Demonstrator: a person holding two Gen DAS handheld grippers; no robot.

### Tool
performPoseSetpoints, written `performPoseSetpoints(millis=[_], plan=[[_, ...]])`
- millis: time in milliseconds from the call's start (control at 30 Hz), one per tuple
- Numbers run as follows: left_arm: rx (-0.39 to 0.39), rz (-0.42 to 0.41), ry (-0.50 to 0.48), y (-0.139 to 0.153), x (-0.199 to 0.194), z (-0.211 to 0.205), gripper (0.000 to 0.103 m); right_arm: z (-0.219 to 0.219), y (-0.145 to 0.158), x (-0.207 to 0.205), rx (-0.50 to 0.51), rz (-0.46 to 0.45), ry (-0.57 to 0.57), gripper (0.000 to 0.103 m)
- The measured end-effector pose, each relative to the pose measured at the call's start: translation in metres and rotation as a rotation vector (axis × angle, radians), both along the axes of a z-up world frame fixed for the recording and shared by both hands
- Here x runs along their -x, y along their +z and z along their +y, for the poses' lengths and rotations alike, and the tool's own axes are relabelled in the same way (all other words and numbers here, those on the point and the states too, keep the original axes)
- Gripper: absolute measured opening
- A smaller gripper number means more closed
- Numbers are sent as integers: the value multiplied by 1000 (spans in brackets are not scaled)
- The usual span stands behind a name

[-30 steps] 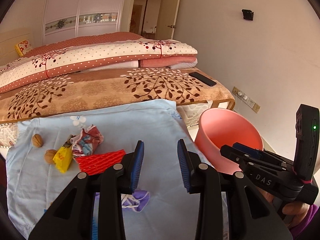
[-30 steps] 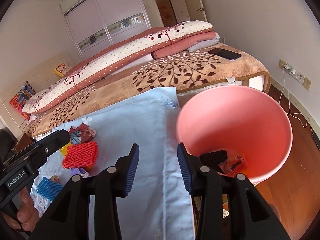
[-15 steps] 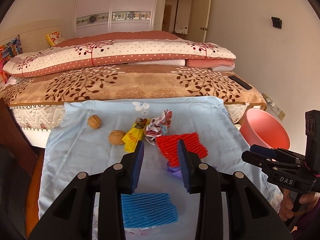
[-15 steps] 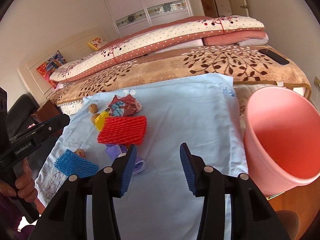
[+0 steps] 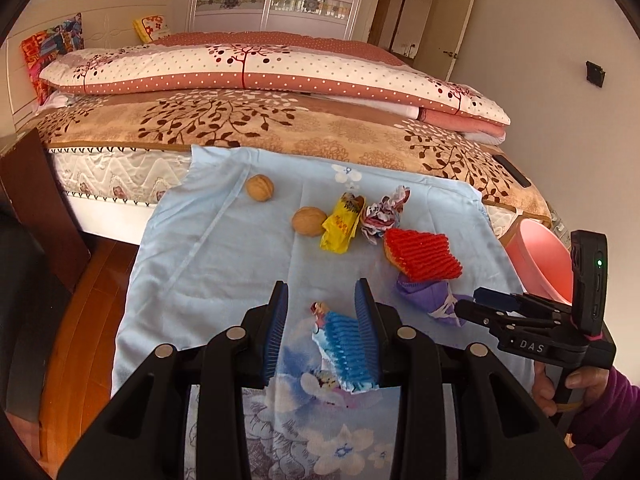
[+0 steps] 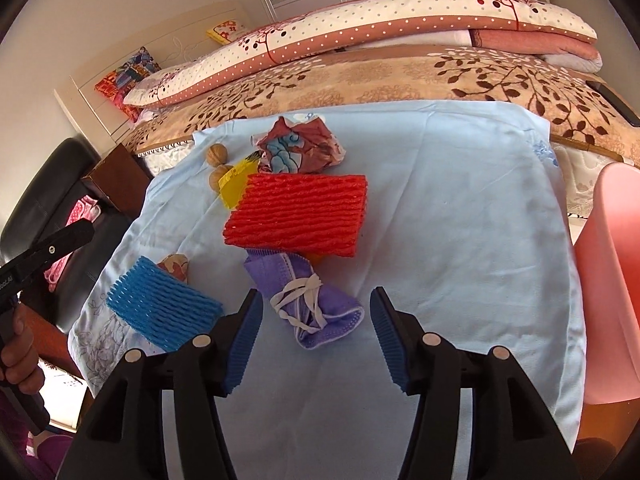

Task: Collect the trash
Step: 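Grasp the blue mesh sleeve with the left tool while the right tool grasps the purple cloth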

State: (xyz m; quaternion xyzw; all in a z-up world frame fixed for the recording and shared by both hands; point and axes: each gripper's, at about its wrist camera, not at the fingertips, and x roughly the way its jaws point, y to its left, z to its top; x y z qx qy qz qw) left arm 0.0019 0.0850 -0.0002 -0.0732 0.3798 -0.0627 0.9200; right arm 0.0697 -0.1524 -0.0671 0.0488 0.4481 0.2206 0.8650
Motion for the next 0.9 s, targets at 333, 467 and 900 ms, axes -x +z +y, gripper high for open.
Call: performPoseSetpoints(millis=[333,467,900], plan=[[10,116,-72,-28,9,-12,35,14,-12,0,40,35,34,43],[33,158,-69,-36,5,-12,35,14,-13,4,37,35,41,36],[41,174,-137,-37,4,-30,27,4,2,25,-2,19,76,34]])
